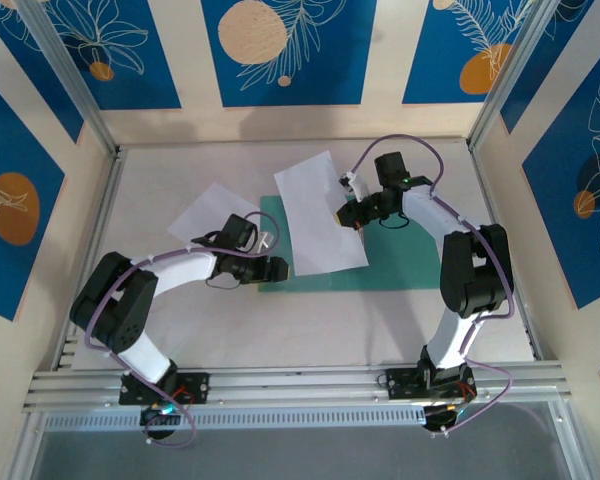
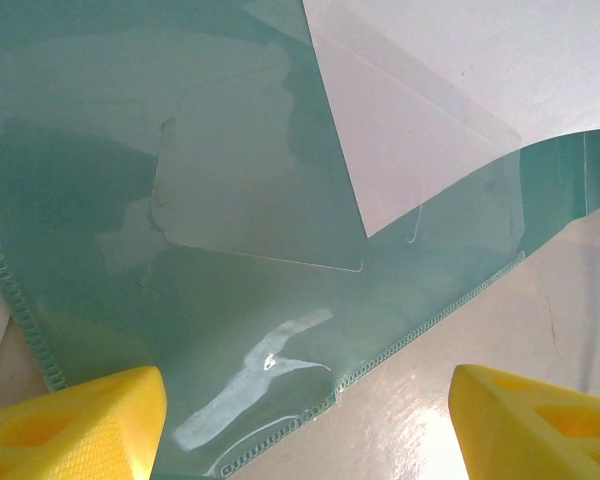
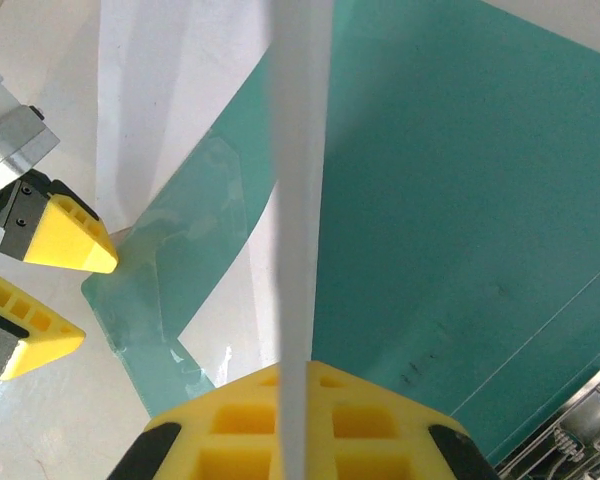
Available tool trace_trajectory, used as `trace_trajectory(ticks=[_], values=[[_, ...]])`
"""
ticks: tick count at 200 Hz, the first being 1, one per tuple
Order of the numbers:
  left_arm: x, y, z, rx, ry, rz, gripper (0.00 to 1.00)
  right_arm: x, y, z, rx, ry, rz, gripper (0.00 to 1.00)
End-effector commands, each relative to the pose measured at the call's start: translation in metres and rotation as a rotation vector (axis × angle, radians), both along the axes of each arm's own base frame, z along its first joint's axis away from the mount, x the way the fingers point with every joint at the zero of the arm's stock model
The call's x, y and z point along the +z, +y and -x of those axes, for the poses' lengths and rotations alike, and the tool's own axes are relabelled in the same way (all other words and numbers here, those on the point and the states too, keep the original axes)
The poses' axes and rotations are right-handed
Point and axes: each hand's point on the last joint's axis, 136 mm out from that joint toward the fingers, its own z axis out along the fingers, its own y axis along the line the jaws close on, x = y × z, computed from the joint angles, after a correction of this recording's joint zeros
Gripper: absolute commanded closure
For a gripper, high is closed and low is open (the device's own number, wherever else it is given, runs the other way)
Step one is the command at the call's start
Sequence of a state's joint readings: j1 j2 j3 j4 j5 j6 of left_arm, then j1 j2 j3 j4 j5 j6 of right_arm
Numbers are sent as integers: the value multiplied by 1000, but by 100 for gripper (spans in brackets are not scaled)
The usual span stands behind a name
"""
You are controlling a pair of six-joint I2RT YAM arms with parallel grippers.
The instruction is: Put the files into the folder
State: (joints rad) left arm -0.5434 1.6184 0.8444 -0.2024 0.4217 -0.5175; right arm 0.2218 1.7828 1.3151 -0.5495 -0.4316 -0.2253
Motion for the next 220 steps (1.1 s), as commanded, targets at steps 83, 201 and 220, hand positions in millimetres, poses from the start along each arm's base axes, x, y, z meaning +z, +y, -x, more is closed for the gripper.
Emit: trace_trajectory(ticks=[83,201,220], values=[[4,0,-1,6,19,18,25,1,18,12,77,18,-68,95],[2,-1,-2,4,27,15,25,33,7,24,110,-64,-12,96],[3,-1,-3,4,27,17,25,36,8,26,116,-62,-31,96]])
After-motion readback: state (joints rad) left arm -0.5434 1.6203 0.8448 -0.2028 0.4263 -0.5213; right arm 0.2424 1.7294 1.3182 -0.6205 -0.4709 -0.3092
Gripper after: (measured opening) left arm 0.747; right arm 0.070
